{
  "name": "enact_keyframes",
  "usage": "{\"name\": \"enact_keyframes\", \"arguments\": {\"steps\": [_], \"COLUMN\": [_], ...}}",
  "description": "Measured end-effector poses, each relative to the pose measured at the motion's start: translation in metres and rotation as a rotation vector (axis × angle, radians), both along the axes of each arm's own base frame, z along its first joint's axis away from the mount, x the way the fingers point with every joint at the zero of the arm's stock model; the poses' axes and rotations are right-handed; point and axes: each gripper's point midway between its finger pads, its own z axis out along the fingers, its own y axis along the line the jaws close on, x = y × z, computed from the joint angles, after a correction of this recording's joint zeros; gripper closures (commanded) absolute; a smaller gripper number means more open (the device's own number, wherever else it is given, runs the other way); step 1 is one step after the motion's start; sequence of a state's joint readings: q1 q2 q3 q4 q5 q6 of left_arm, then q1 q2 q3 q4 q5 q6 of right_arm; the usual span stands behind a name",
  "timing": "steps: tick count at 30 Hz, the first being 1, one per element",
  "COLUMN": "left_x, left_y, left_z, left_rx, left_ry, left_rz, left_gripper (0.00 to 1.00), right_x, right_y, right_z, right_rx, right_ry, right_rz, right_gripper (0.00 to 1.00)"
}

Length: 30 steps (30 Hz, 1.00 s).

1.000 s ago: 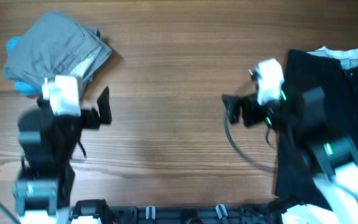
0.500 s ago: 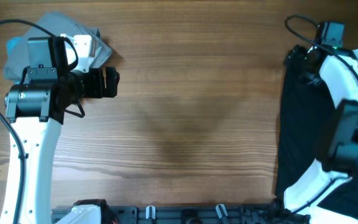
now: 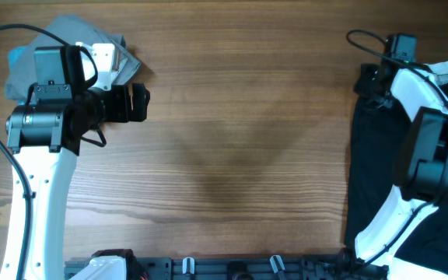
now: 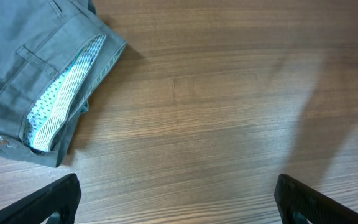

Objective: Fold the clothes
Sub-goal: 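Grasp the black shorts with both grippers and drag them to table center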

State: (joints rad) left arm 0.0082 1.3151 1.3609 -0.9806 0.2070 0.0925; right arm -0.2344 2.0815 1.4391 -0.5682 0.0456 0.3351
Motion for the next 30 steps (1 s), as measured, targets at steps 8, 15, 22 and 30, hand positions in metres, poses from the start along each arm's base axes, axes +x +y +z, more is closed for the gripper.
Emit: {"name": "enact_keyframes", "arguments": {"steps": [8,15,22,30], "left_x": [-0.001,-0.011,-0.026,0.053], "left_y": [0.001,0.031,0.018,-0.086], "left_z": [-0.001,0.081,0.147,0.009], "left_rx": [0.006,0.136,0.082,0.028], "left_ry": [0.008,-0.236,-0.471,-0.091], "left_rz": [0.005,0.126,0.088,-0.220], "left_gripper": [0.00,0.00,0.00,0.00], "right_x": [0.007,-0.038,-0.173,-0.102], "right_y": [-0.027,0.305,0.465,0.230], "right_z": [0.256,0.249,0.222,0.296], "right_rx": [-0.271,0.126,0.227,0.158], "right_ry": [-0.535,-0.527,-0.380,-0.465], "right_rz": [0.153,0.913,1.285,0.516], "right_gripper": [0.96,0.56,0.15,0.20]}}
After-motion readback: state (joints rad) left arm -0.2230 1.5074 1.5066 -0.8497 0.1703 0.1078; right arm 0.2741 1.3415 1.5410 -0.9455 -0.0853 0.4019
